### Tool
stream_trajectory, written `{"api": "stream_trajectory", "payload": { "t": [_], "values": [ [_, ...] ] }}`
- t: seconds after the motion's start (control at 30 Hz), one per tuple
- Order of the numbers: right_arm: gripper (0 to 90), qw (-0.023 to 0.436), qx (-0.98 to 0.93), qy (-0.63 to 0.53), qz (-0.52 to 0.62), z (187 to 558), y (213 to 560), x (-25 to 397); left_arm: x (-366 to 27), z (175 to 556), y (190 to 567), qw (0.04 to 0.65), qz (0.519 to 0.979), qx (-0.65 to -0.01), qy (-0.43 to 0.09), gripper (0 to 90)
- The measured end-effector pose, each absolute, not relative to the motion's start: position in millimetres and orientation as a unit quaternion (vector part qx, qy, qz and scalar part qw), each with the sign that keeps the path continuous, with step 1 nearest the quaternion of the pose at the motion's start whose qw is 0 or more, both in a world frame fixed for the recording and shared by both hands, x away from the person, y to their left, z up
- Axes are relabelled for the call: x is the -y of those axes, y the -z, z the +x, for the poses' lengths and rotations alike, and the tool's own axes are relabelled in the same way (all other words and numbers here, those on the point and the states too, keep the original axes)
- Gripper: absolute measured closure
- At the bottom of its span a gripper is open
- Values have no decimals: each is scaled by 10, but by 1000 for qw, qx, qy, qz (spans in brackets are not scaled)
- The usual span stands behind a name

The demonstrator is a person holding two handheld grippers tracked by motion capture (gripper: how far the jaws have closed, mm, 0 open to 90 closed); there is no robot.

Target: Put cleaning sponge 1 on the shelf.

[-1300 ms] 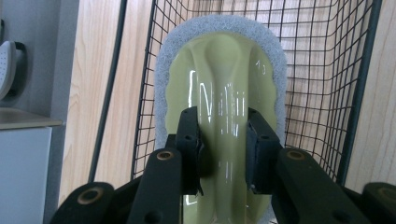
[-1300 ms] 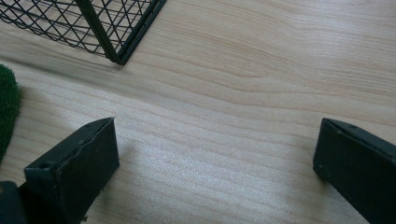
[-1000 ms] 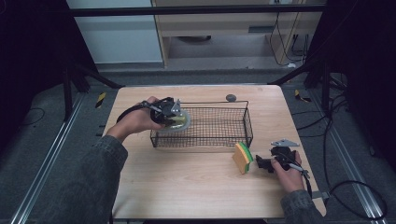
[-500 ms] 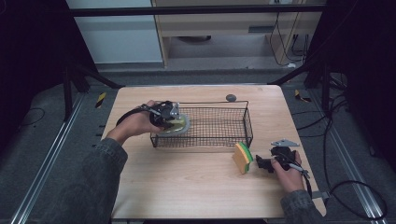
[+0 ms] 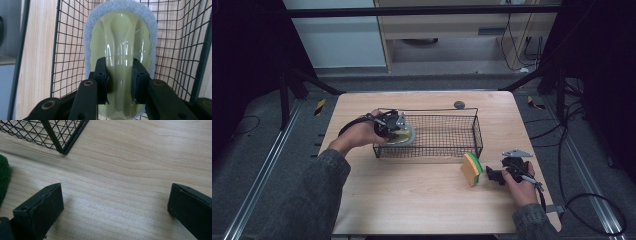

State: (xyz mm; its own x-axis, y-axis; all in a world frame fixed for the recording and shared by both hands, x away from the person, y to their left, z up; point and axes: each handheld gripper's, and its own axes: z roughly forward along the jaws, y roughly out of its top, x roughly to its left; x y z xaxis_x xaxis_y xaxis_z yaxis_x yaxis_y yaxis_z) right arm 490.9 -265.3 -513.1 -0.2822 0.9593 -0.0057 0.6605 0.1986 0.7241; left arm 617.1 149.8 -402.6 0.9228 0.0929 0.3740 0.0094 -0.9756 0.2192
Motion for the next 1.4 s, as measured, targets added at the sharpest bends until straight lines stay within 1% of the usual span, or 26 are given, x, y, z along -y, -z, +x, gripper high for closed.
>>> {"api": "stream_trajectory", "payload": {
  "t": [0.43, 0.67, 1.0, 1.1, 1.23, 1.33, 1.37, 1.4],
  "values": [
    [6, 239, -738, -313, 549, 4910, 5131, 2654, -1452, 6220, 4153, 94, 977, -26, -188, 707],
    [6, 238, -737, -313, 549, 4909, 5131, 2654, -1435, 6222, 4210, 90, 978, -37, -182, 706],
    [6, 239, -737, -313, 549, 4909, 5131, 2654, -1407, 6252, 4270, 82, 980, -44, -173, 689],
    [6, 238, -737, -314, 550, 4909, 5131, 2653, -1408, 6258, 4274, 86, 980, -49, -173, 678],
    [6, 238, -737, -314, 549, 4910, 5131, 2653, -1431, 6246, 4238, 104, 978, -61, -170, 632],
    [6, 238, -737, -314, 550, 4910, 5131, 2653, -1442, 6236, 4184, 113, 976, -53, -179, 640],
    [6, 238, -737, -314, 550, 4910, 5131, 2653, -1456, 6222, 4129, 126, 973, -58, -183, 637],
    [6, 238, -737, -314, 550, 4910, 5131, 2653, -1456, 6222, 4129, 126, 973, -58, -183, 623]
  ]
}}
